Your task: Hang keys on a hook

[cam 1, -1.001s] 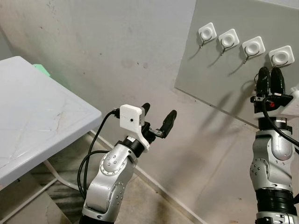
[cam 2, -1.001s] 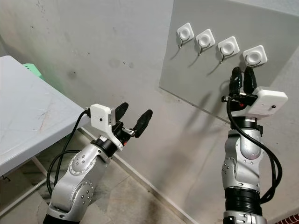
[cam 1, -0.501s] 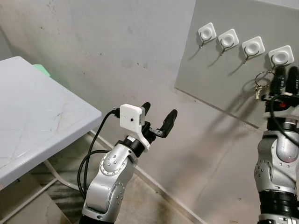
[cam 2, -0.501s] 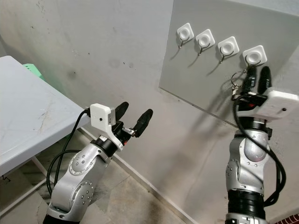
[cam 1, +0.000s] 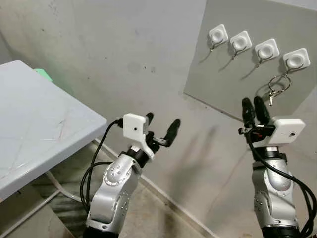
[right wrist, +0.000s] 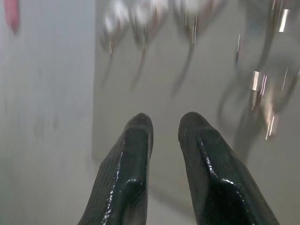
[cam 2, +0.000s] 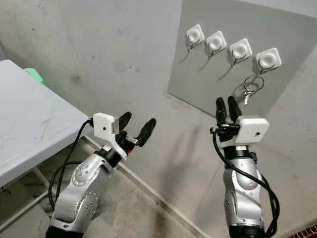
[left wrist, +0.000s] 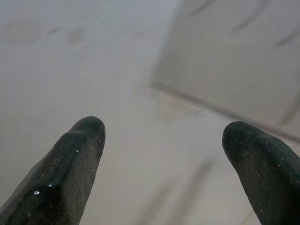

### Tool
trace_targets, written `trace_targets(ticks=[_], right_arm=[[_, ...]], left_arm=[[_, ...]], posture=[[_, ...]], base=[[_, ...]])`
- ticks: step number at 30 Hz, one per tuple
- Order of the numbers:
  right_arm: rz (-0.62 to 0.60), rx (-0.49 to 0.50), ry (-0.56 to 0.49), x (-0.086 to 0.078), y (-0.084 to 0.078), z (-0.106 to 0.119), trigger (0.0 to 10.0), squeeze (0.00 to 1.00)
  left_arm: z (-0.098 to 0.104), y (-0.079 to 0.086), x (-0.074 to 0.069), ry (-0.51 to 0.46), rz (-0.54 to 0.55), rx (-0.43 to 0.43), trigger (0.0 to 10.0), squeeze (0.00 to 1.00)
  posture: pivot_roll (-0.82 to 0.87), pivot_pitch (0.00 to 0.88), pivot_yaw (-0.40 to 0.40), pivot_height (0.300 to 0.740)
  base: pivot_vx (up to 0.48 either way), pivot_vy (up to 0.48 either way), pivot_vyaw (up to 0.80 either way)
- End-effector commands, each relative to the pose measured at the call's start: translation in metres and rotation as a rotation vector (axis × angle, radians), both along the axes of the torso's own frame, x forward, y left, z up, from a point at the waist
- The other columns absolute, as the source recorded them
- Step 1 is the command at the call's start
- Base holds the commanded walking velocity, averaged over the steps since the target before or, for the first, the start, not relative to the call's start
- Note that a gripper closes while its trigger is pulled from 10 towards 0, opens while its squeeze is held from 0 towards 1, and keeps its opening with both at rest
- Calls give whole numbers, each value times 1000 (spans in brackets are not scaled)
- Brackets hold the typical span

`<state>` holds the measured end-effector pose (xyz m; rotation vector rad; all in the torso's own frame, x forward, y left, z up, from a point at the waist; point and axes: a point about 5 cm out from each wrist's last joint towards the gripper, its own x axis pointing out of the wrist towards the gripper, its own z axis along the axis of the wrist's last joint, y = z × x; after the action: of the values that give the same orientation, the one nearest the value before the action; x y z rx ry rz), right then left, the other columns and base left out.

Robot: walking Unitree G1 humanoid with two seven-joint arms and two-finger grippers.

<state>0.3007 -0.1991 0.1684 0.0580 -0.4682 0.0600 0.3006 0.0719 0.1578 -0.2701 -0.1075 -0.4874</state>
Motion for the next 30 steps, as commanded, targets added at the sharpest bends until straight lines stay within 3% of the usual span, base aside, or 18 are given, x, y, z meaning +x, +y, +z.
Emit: trace_targets(ticks=[1, 7, 9, 12, 20, 30], right_arm=[[18, 7, 99, -1, 5, -21, 10000, 0], [-4, -5, 287, -6, 12, -62, 10000, 0], [-2, -12, 380, -11, 16, -83, 10000, 0], [14, -6, 423, -15, 19, -95, 10000, 0], [-11, -33, 475, -19, 21, -109, 10000, 0], [-25, -53, 463, -18, 18, -109, 10000, 0]], left_arm=[[-15, 10, 4, 44, 66, 5, 10000, 0], [-53, 32, 4, 134, 211, 41, 10000, 0], [-75, 44, 3, 228, 292, 32, 10000, 0], [-85, 50, 2, 251, 330, 50, 10000, 0], [-91, 58, 4, 238, 371, 63, 10000, 0], [-92, 51, 4, 194, 336, 71, 10000, 0]], posture=[[13, 47, -57, 740], [10, 33, -53, 740], [13, 25, -46, 740], [13, 9, -45, 740], [20, 0, -45, 740], [22, 0, -49, 740]], base=[[0, 0, 0], [0, 0, 0], [0, 0, 0], [0, 0, 0], [0, 0, 0], [0, 0, 0]])
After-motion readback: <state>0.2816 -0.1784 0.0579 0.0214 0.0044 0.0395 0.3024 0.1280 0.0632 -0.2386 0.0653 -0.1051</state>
